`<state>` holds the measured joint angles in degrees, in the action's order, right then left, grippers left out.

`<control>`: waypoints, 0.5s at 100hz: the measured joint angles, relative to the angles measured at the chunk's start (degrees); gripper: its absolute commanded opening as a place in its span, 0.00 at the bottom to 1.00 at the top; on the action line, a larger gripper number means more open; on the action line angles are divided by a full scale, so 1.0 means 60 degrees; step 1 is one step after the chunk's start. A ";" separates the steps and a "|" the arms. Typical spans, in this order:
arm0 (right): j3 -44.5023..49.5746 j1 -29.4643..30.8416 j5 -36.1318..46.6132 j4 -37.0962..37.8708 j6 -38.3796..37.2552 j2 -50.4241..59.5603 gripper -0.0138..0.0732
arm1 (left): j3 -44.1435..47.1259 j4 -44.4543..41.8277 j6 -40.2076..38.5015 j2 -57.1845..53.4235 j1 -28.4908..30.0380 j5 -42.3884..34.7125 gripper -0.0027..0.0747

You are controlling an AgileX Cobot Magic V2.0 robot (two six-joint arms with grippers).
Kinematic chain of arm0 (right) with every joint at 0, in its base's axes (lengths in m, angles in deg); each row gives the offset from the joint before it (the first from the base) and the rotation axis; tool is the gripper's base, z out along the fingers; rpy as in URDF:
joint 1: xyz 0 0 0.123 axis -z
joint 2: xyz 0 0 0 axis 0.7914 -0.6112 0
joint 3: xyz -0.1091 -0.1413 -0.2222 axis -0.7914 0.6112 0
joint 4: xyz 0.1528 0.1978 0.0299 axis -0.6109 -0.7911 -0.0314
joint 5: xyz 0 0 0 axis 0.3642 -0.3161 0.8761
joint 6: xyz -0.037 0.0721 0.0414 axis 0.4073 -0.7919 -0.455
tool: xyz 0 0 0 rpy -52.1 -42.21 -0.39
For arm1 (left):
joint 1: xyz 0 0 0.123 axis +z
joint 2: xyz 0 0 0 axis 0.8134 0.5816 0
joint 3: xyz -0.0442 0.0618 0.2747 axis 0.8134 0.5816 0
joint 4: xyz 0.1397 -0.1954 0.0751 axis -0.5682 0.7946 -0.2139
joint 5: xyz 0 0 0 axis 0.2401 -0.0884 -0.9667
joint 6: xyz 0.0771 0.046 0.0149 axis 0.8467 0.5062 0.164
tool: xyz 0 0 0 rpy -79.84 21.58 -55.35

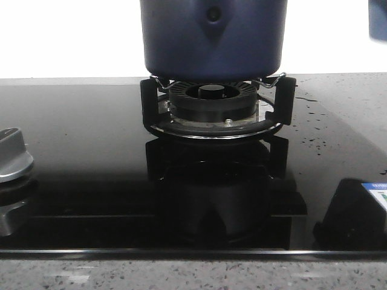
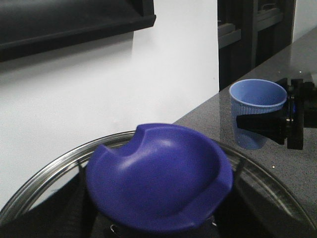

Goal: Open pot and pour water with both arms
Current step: 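Lift the cup with right gripper and carry it over the pot, then tilt the cup with right gripper to pour water into the pot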

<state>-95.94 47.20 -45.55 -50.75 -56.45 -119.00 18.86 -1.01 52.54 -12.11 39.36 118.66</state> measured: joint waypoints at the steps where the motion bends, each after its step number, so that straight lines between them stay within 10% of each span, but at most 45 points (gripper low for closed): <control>1: -0.0156 -0.0038 -0.0092 0.0025 0.0000 0.0000 0.53 | 0.0000 0.0000 0.0000 -0.0019 0.0000 -0.0023 0.43; 50: -0.4599 -0.2204 -0.3964 0.1741 -0.0015 -0.1166 0.53 | 0.0363 0.0145 -0.0052 -0.1064 0.0000 -0.0858 0.43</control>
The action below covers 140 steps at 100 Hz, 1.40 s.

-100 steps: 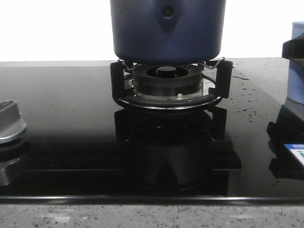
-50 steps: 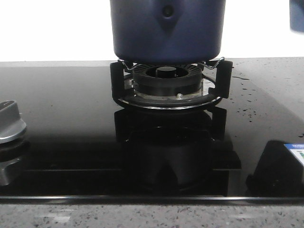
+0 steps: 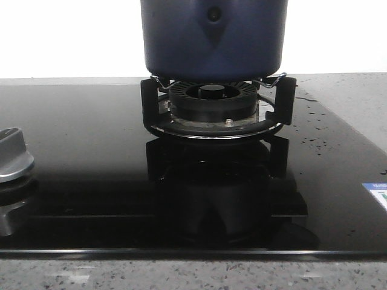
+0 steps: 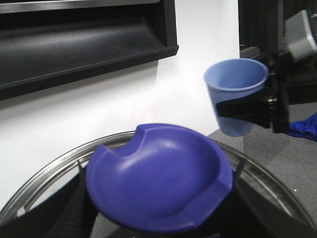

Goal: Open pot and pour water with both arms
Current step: 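Tilt the cup with right gripper to pour water into the pot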

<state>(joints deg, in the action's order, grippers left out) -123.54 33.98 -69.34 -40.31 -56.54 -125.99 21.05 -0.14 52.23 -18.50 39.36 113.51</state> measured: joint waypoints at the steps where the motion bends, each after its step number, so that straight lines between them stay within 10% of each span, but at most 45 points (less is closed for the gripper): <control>1: -0.0034 -0.0025 -0.0049 0.0063 0.0000 -0.0076 0.53 | 0.0000 0.0000 0.0000 0.0000 0.0000 0.0000 0.43; 98: -0.0964 -0.1131 0.0578 0.8234 -0.0023 -0.2259 0.53 | 0.0000 0.0004 0.0000 0.0000 0.0000 -0.0057 0.43; 140: -0.0986 -0.1145 0.0191 0.9184 -0.0023 -0.2304 0.53 | 0.0000 0.0004 0.0000 0.0000 0.0000 -0.0072 0.43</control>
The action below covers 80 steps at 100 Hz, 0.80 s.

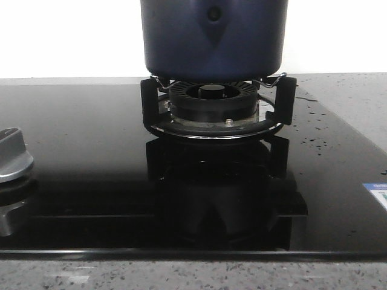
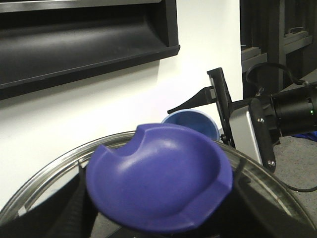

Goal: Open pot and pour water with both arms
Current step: 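Tilt the cup with right gripper to pour water into the pot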

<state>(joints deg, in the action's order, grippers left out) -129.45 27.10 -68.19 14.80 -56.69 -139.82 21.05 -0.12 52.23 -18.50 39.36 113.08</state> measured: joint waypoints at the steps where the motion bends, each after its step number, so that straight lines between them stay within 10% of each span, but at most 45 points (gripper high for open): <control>1: 0.0000 0.0000 -0.0048 0.0038 0.0000 0.0000 0.53 | 0.0000 0.0000 0.0000 0.0000 0.0000 0.0000 0.43; 38: -0.0209 0.0000 -0.0447 0.4209 0.0031 0.0000 0.53 | 0.0000 0.0016 0.0000 0.0000 0.0000 0.0000 0.43; 80: -0.1021 0.0000 -0.0386 0.4690 0.0031 0.0000 0.53 | 0.0000 0.0016 0.0000 0.0000 0.0000 -0.0020 0.43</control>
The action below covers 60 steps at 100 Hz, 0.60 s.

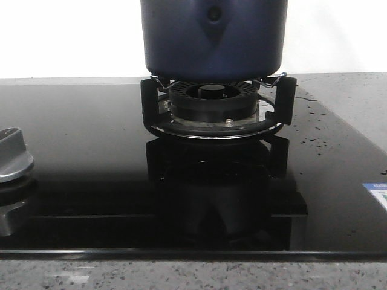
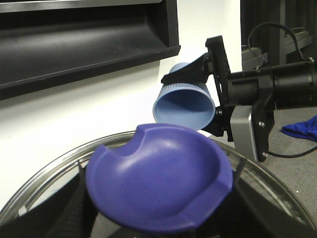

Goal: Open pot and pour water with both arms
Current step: 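Tilt the cup with right gripper to pour water into the pot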

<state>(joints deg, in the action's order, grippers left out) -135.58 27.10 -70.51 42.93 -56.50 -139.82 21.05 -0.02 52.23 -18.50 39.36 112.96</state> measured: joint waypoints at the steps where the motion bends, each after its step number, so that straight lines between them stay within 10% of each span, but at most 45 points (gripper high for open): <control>1: -0.0020 0.0000 0.0000 0.0000 0.0000 0.0000 0.53 | 0.0000 0.0000 0.0000 0.0000 0.0000 0.0000 0.43; 60: -0.0112 0.0000 0.0037 -0.0363 -0.0468 0.0000 0.53 | 0.0000 0.0018 0.0000 0.0000 0.0000 0.0000 0.43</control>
<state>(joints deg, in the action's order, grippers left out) -136.25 27.10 -70.28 40.76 -59.31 -139.82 21.05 0.09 52.23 -18.50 39.36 112.96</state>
